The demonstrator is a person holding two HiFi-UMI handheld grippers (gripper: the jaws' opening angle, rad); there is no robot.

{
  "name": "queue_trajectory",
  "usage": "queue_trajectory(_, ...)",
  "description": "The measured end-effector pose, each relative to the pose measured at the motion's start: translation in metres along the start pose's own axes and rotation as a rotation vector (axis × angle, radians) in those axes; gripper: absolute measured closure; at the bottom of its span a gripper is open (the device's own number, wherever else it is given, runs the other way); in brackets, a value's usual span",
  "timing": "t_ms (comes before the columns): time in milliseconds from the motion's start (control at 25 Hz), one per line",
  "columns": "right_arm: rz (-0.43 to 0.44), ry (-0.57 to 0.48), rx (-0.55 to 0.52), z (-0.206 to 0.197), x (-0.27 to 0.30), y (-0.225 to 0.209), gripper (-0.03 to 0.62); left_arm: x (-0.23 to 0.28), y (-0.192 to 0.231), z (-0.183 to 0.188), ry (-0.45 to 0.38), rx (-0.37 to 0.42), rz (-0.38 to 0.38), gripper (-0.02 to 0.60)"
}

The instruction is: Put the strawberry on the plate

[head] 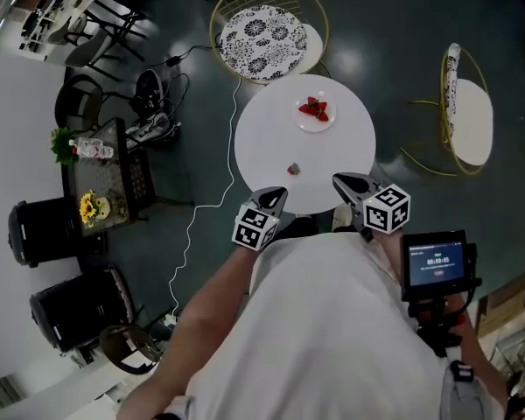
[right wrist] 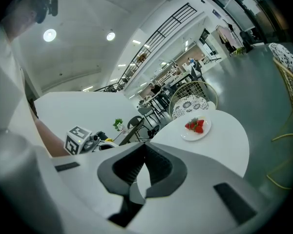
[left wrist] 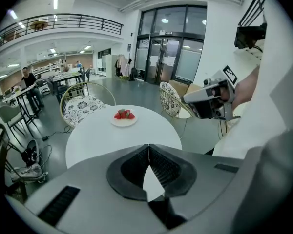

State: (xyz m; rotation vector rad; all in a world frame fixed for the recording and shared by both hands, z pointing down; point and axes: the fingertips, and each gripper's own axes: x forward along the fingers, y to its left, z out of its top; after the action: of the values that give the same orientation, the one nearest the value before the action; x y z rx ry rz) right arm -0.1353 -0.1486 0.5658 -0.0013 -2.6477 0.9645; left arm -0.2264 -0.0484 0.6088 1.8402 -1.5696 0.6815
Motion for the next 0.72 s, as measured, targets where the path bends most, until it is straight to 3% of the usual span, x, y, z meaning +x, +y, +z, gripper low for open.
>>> queue_trajectory(320, -0.096, -0.023, 0.049, 0.001, 0.007, -0.019, 0.586, 0.028, 0.026, -0.008, 0.093, 0.161, -0.046, 0.574)
queue_trajectory(720, -0.203, -0.038, 0.098, 0.012, 0.011, -0.035, 0.586, 0.068, 0.032, -0.018, 0.213, 0.286, -0.201, 0.572)
